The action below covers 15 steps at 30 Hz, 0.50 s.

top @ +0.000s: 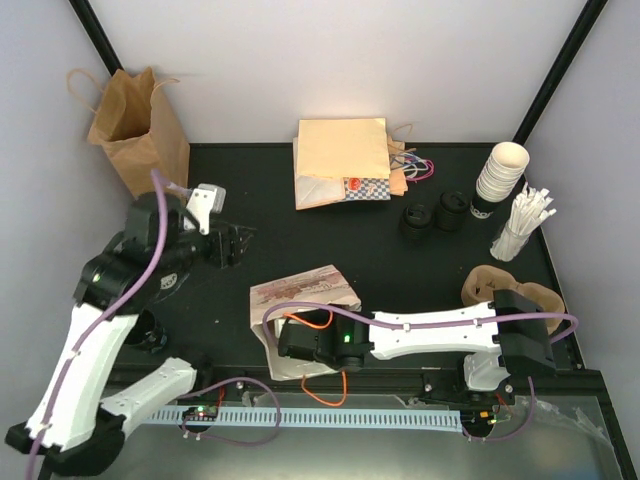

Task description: Pack the takeout coffee

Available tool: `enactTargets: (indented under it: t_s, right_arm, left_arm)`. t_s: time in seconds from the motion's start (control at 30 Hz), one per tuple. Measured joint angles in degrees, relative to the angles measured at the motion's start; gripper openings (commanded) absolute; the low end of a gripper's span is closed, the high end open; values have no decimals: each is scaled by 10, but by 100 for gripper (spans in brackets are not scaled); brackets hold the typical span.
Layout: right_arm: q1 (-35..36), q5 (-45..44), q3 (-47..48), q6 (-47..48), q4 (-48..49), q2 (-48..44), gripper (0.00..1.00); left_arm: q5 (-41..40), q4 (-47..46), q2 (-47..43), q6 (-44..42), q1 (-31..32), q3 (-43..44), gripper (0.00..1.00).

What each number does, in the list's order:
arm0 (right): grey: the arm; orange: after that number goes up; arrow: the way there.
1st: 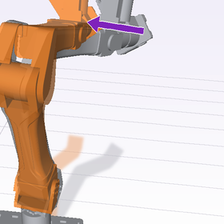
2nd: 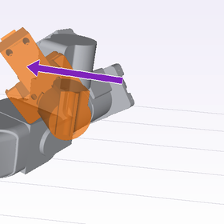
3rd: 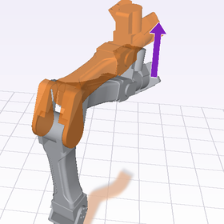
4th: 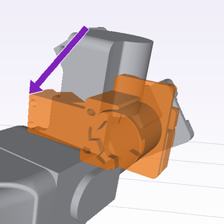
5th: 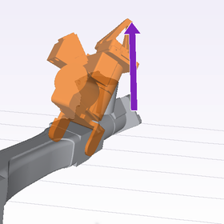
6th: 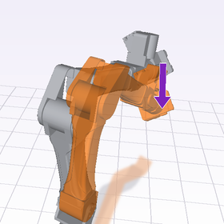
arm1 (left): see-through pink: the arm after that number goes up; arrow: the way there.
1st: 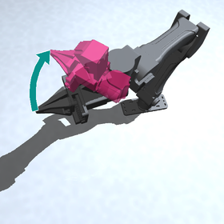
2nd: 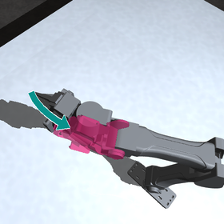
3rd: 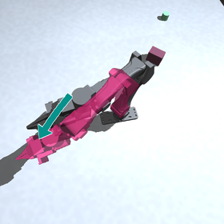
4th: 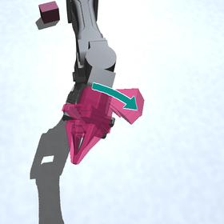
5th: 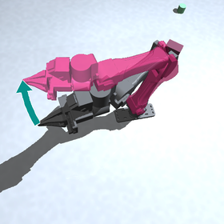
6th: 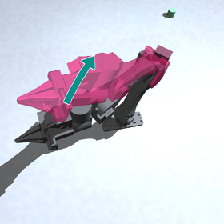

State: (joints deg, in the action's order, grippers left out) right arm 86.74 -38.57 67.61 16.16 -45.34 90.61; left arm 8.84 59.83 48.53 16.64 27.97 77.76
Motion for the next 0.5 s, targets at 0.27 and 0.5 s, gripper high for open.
enactTargets:
  t_s: [0.27,0.5]
  right_arm:
    - [10,-23,-10,-17,5,1,49]
    - [27,-46,-15,-31,6,4,49]
  left_arm:
    - [127,4,143,-35,-155,-47,71]
    - [144,-2,215,-70,-174,-46,74]
